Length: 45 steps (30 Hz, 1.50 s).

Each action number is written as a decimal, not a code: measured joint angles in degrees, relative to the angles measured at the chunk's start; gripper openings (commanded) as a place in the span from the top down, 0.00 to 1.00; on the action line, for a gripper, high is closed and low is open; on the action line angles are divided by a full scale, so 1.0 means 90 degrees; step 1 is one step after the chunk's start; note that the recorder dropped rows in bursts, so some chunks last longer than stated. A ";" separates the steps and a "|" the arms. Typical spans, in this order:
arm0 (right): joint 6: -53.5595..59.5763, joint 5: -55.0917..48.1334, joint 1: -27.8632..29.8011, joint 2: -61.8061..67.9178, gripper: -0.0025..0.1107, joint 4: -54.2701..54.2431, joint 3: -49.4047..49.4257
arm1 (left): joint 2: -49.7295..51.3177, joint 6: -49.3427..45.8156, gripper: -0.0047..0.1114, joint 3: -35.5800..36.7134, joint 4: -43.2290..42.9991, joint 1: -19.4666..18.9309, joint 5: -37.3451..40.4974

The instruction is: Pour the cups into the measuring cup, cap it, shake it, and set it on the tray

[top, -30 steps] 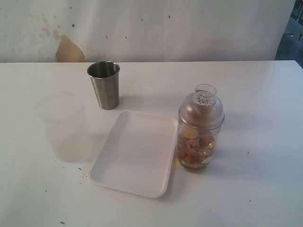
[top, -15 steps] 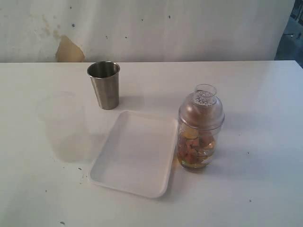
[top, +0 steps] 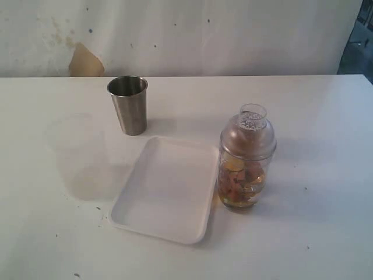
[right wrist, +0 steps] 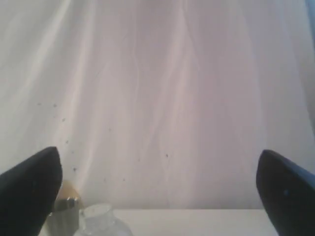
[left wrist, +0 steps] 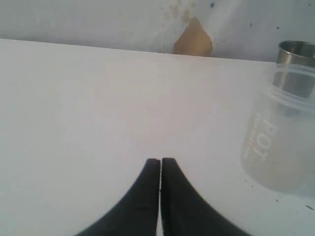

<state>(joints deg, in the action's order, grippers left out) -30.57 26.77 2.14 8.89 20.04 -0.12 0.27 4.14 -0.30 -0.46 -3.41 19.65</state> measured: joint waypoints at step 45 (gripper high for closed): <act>0.1871 0.4691 -0.0183 1.0659 0.06 0.2582 -0.2468 | 0.0000 0.0000 0.95 0.0000 0.0000 0.0000 0.0000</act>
<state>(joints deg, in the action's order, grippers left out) -13.73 68.98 0.50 104.82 43.28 -22.33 0.27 4.14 -0.30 -0.46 -3.41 19.65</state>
